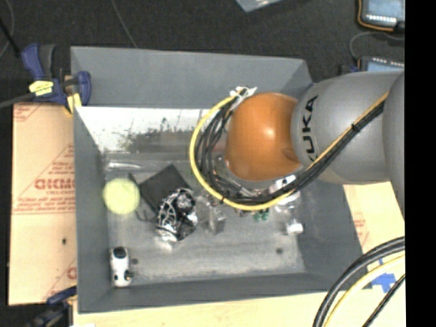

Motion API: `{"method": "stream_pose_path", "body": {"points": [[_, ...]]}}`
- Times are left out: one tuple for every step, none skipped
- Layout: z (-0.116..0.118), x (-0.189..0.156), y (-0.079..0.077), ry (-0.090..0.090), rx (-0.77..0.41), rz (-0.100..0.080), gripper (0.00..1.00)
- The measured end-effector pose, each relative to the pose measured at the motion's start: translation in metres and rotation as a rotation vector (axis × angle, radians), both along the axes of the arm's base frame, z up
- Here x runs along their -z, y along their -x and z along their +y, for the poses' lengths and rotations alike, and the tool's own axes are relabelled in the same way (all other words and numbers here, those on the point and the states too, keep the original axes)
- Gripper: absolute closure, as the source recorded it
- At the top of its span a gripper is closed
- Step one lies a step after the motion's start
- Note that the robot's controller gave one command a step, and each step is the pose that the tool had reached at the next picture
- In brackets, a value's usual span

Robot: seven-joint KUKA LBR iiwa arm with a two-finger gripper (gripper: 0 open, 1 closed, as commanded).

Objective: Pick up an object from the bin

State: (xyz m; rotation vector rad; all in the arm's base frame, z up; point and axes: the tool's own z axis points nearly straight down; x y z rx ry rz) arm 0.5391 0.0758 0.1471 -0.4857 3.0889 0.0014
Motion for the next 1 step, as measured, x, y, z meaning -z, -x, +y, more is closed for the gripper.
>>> {"method": "stream_pose_path", "body": {"points": [[0.0259, 0.0114, -0.0048, 0.004, -0.264, -0.004, 1.0]]}}
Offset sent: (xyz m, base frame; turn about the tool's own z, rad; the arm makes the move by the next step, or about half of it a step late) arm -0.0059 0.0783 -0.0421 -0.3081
